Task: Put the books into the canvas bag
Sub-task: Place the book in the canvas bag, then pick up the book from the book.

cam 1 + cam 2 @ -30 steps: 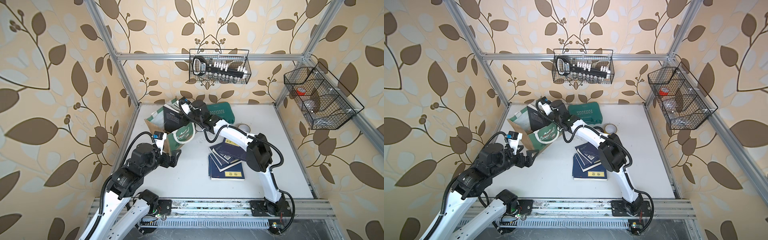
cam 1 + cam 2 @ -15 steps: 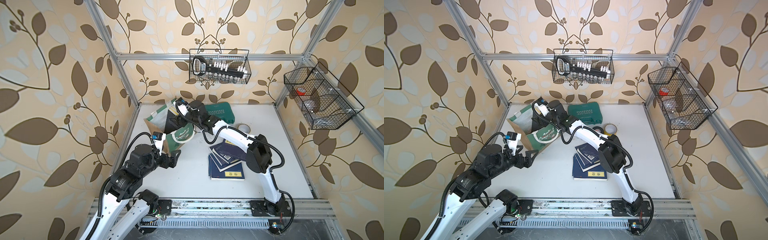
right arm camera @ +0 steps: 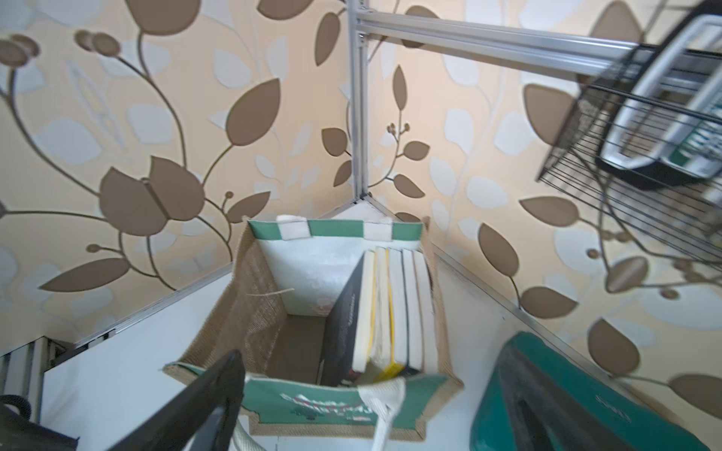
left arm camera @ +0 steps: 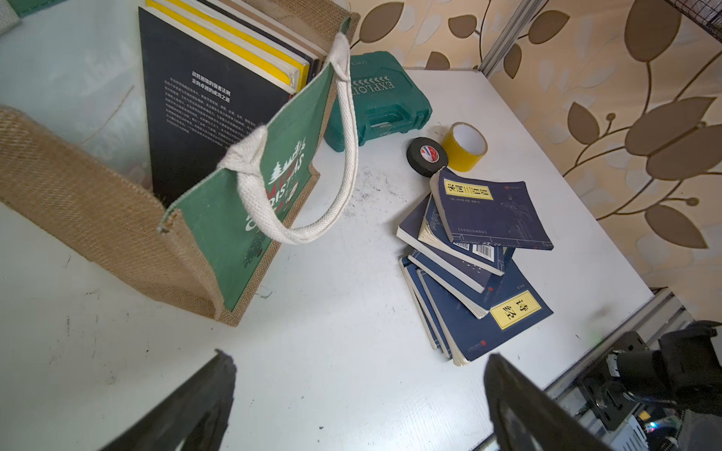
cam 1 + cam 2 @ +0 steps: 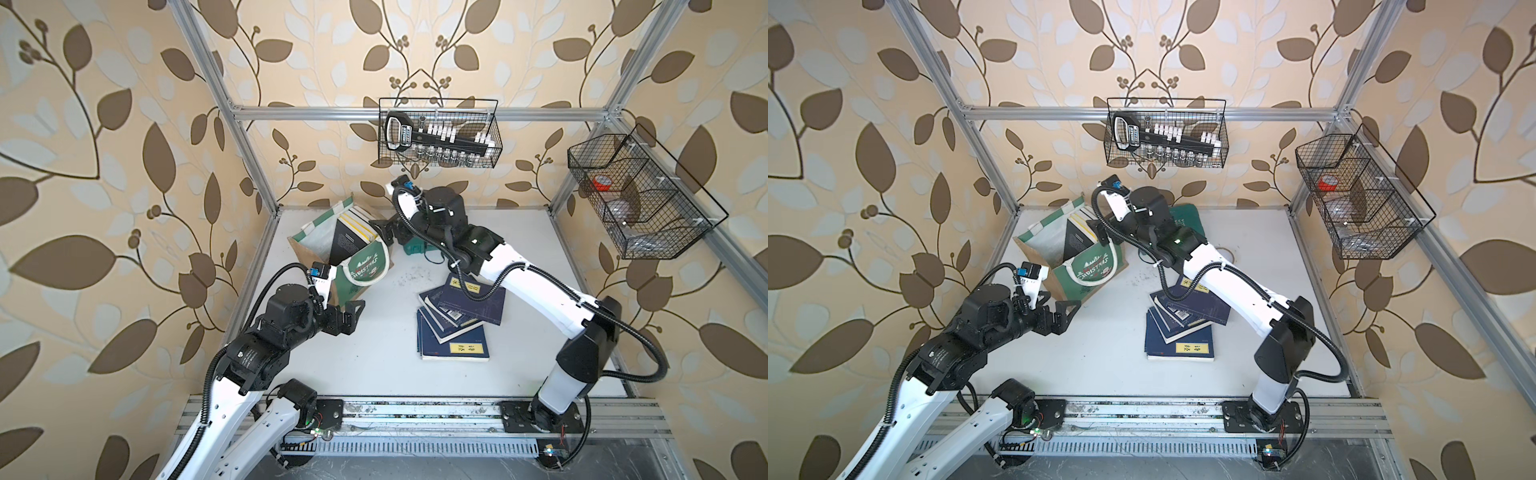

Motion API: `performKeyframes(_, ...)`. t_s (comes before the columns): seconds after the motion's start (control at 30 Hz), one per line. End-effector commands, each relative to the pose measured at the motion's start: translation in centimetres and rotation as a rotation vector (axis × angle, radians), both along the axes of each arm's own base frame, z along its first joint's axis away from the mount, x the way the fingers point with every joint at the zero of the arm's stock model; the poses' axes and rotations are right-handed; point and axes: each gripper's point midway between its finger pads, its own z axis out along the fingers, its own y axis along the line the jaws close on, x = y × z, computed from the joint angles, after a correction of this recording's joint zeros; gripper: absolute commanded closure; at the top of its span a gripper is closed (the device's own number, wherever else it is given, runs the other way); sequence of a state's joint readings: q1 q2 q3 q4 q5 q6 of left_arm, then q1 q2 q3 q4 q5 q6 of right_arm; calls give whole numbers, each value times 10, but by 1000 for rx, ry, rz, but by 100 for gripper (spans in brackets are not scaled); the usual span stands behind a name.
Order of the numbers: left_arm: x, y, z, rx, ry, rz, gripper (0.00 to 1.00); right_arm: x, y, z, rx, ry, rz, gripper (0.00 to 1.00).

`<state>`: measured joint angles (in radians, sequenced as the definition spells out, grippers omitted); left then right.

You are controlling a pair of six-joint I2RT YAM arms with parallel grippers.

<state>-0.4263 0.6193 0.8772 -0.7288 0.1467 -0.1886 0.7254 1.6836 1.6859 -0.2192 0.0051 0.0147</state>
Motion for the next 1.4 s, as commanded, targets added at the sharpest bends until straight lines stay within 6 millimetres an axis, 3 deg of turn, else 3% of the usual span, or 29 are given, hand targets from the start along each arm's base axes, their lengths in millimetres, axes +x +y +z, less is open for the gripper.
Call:
performKeyframes(0.0, -1, -16, 6, -52, -3, -74, 1, -3, -45, -51, -99, 150, -145, 2)
performKeyframes(0.03, -2, -21, 6, -67, 9, -98, 1, -1, -68, -57, -104, 171, -200, 2)
performKeyframes(0.23, -6, -41, 6, -138, 60, -173, 1, -29, -145, -102, -1, 312, -337, 2)
performKeyframes(0.43, 0, -53, 15, -227, 62, -187, 1, -52, -212, -152, 80, 478, -532, 2)
performKeyframes(0.63, 3, -54, 13, -140, 61, -230, 1, -84, -265, -189, 179, 637, -735, 1)
performKeyframes(0.77, 11, -40, 17, -31, 13, -181, 1, -111, -285, -225, 215, 765, -860, 2)
performKeyframes(0.87, 9, -41, 13, -45, -3, -193, 1, -124, -292, -235, 253, 791, -901, 2)
performKeyframes(1.1, 6, -33, 18, -40, -48, -160, 1, -140, -291, -266, 346, 900, -854, 2)
performKeyframes(1.37, 8, -36, 16, -42, -35, -174, 1, -139, -286, -274, 531, 860, -688, 2)
